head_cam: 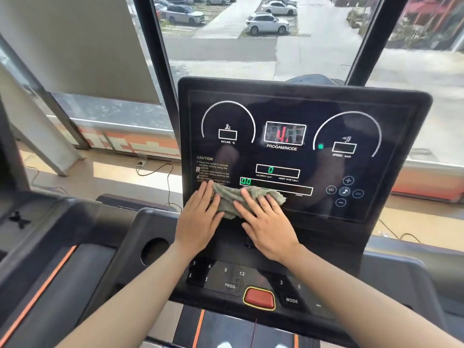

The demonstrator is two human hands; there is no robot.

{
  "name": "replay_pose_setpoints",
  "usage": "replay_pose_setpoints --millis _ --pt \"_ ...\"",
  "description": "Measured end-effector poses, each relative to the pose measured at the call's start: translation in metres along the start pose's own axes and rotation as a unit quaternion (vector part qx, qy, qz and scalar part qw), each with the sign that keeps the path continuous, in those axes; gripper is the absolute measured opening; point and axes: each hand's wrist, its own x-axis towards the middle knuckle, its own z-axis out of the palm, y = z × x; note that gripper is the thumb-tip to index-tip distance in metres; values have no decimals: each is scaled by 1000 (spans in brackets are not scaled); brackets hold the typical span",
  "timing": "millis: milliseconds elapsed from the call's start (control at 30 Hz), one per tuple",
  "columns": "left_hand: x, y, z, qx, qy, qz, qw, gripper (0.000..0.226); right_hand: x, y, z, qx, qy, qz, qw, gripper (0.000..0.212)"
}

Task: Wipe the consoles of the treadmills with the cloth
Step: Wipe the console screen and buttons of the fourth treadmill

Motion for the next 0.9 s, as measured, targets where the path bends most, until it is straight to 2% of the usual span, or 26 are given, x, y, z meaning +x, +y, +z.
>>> replay_pose_setpoints --millis 233,400,567,700,900 --pt "50 -19 -30 2 52 -57 997 62 63 15 -53 -28 68 -3 997 60" --pt "123 -46 -75 -7 88 -55 995 66 124 40 -110 -58 139 8 989 58" --pt "173 -63 -106 -38 105 -53 992 70 155 50 -144 -69 162 23 984 58" --pt "155 -58 -93 -60 119 -46 990 67 146 36 -128 -73 165 28 983 57" --pt "59 -46 -35 -69 98 -36 992 61 79 -6 -52 -39 90 4 995 59"
